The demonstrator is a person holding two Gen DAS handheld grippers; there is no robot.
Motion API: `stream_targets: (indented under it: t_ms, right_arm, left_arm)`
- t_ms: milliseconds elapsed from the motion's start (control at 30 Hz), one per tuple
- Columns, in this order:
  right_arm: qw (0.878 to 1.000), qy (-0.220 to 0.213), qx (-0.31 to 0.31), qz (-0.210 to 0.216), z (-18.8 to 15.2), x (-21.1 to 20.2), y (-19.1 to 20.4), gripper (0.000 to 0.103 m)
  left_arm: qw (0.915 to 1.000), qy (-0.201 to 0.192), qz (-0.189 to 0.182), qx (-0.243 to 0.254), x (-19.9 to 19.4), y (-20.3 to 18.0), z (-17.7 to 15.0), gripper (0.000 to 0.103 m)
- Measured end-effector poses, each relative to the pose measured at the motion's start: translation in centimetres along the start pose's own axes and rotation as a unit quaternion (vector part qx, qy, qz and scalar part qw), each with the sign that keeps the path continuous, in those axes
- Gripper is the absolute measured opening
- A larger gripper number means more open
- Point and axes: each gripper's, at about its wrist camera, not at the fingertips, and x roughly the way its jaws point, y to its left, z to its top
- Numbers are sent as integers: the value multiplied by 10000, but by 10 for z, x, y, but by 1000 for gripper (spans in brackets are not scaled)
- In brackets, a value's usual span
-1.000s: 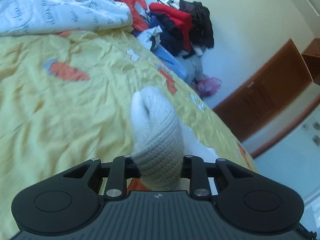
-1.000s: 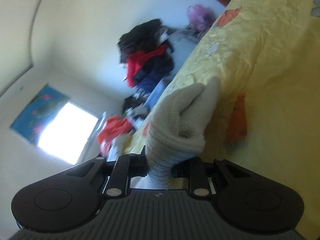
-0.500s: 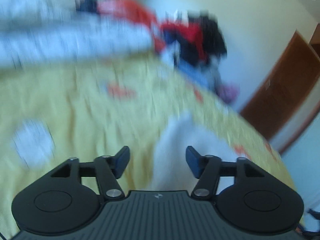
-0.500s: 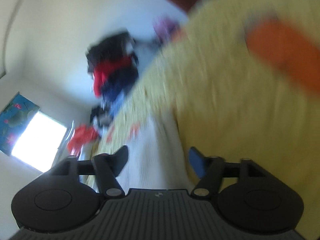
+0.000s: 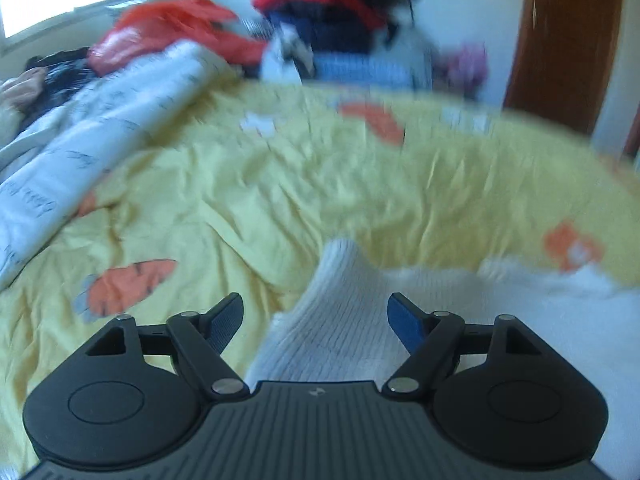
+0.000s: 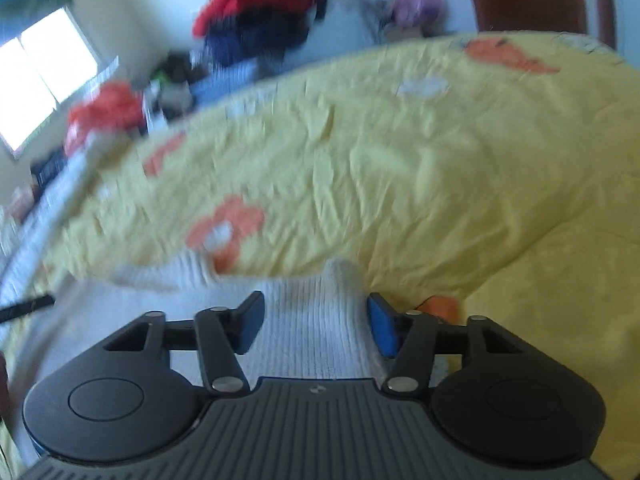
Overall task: Fold small clothes
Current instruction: 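Open both grippers to release the folded side and withdraw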
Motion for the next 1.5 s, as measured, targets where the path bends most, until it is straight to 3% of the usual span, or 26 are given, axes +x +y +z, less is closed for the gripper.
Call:
stream_targets:
  t_ms: [33, 67, 100, 200, 267, 367, 467, 533, 567, 667, 733, 767, 833, 900, 1000, 1033, 1133, 1200, 1367, 1467, 1500]
  right_arm:
    - [9999, 10, -83, 106, -3, 1, 6, 29]
    - [9994, 25, 8, 347, -4, -2, 3, 15]
    - [9991, -59, 82, 421, -5, -5, 1, 15]
    - [9961, -675, 182, 533, 2, -22, -3, 14]
    - [9926, -1011, 382, 545, 7, -24, -9, 13]
    - [9962, -774, 353, 198, 7, 1, -13, 13]
    - [9977, -483, 477, 82, 3, 11, -14, 17]
    - [9965, -558, 618, -58, 4, 3, -14, 34]
    - [9954, -690, 643, -145, 3, -7, -12, 47]
    - [9902, -1294, 493, -167, 0, -42, 1, 56]
    - [9885, -1451, 396, 132, -4, -56, 13, 64]
    - [9895, -1395, 263, 267, -6, -55, 23, 72]
    - [9933, -1121, -131, 248, -9, -39, 44, 73]
    - [9947, -945, -407, 22, -14, -22, 56, 73]
    - [9958, -613, -554, -399, -21, 6, 55, 73]
    - [9956, -568, -542, -515, -24, 12, 50, 71]
    - [9968, -748, -147, -228, -24, 6, 33, 71]
    - [9967, -745, -189, -256, -26, 10, 36, 72]
    - [9958, -682, -478, -377, -28, 12, 46, 78]
    - [9962, -702, -401, -332, -25, 10, 44, 78]
    - [9962, -707, -396, -335, -25, 9, 44, 78]
  left_arm:
    - [9999, 124, -43, 108, 10, -3, -2, 54]
    - [9999, 1, -118, 113, 14, -4, -5, 42]
    - [9997, -186, -117, 125, 12, -5, -7, 14]
    - [9976, -646, -161, -171, 1, 0, -4, 9]
    - [9954, -917, -3, -290, 0, 2, -4, 9]
    - [9964, -638, 235, -516, 24, 4, -7, 9]
    - [9967, -550, 323, -507, 26, 2, -6, 13]
    - [9970, -560, 417, -337, 20, -2, -7, 15]
    - [9967, -611, 439, -318, 12, -1, -8, 17]
    - [9929, -1042, 529, -237, -22, -6, -15, 20]
    - [9892, -1390, 461, 44, -38, -19, -19, 26]
    - [9884, -1460, 374, 185, -42, -27, -20, 35]
    - [9882, -1445, 206, 463, -39, -44, -19, 50]
    - [9888, -1328, 188, 660, -26, -57, -19, 53]
    - [9934, -736, 320, 817, 1, -63, -22, 52]
    - [9948, -619, 278, 757, 9, -57, -24, 54]
    - [9977, -608, -208, 216, 13, -29, -23, 60]
    - [9976, -597, -338, 29, 17, -21, -21, 63]
    - [9971, -695, 9, 302, 16, -36, -25, 64]
    - [9948, -891, 442, 233, -7, -44, -26, 62]
    - [9935, -1029, 435, 202, -22, -48, -29, 62]
